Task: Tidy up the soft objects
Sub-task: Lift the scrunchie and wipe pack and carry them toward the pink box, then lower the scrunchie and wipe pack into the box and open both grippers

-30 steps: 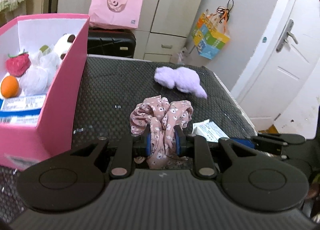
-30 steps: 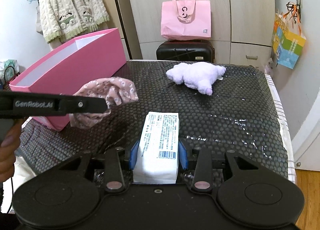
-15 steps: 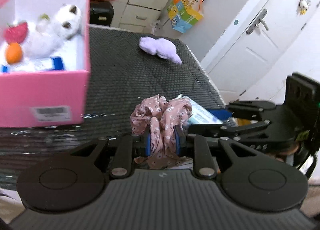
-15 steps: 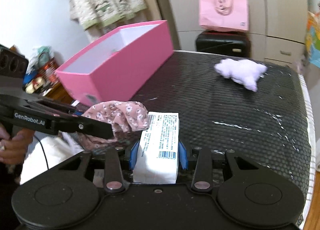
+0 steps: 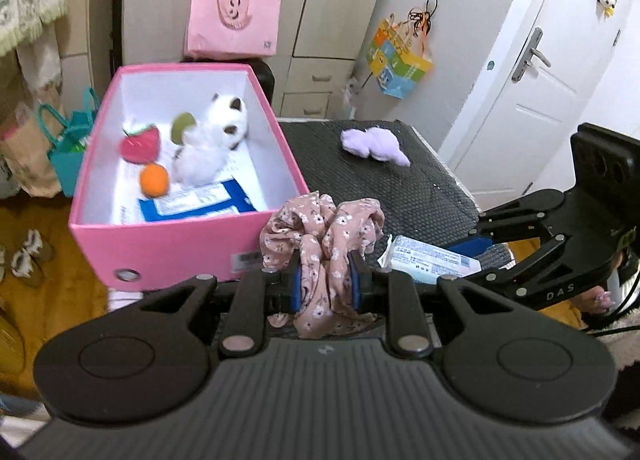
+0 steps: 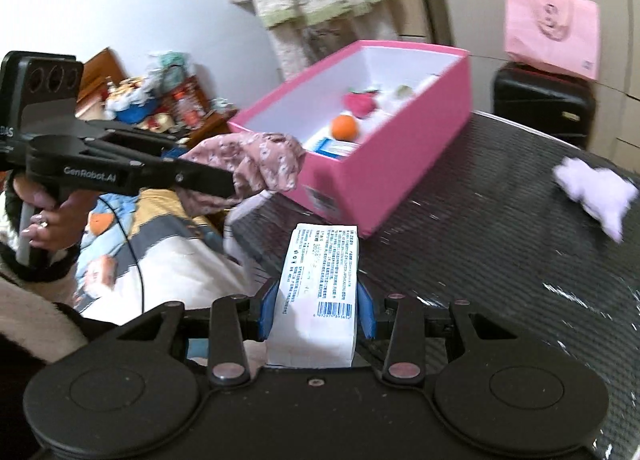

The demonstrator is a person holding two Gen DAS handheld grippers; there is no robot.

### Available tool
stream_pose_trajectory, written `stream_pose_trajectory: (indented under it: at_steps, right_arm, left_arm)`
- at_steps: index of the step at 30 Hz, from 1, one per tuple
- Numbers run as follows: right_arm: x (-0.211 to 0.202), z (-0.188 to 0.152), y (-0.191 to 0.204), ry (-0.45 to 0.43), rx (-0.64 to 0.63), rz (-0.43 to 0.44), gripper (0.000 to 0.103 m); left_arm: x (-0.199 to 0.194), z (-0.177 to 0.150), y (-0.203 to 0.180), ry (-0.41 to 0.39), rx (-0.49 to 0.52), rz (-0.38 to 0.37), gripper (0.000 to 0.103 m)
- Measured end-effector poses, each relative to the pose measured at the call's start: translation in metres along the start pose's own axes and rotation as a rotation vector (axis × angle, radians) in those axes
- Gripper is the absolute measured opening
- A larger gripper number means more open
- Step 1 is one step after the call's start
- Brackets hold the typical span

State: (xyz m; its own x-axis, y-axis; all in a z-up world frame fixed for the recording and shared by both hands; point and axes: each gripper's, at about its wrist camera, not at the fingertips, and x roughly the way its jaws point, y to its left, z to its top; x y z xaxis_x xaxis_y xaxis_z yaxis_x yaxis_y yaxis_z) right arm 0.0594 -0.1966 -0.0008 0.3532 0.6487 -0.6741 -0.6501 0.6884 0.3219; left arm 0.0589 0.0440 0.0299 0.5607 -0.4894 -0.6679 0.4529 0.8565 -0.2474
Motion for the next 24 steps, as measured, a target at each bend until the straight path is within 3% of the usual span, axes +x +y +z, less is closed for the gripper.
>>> stream_pose_trajectory:
  at_steps: [5, 11, 19, 24]
  right_arm:
    - [0.01, 0.021, 0.018, -0.009, -0.059, 0.013, 0.046]
    - [0.018, 0.054, 0.025, -0.083, -0.108, -0.026, 0.046]
    - [0.055, 0.101, 0.017, -0.16, -0.174, -0.189, 0.046]
    - [0.088, 0.127, 0.009, -0.152, -0.203, -0.27, 0.045]
  left_arm:
    - [-0.013, 0.007, 0.017, -0.033, -0.006, 0.017, 0.021]
    - [-0.011, 0.02, 0.046, -0.082, -0.048, 0.036, 0.021]
    - [0.02, 0.044, 0.085, -0.124, -0.083, 0.147, 0.021]
    - [0.052, 0.061, 0.106, -0.117, -0.114, 0.171, 0.022]
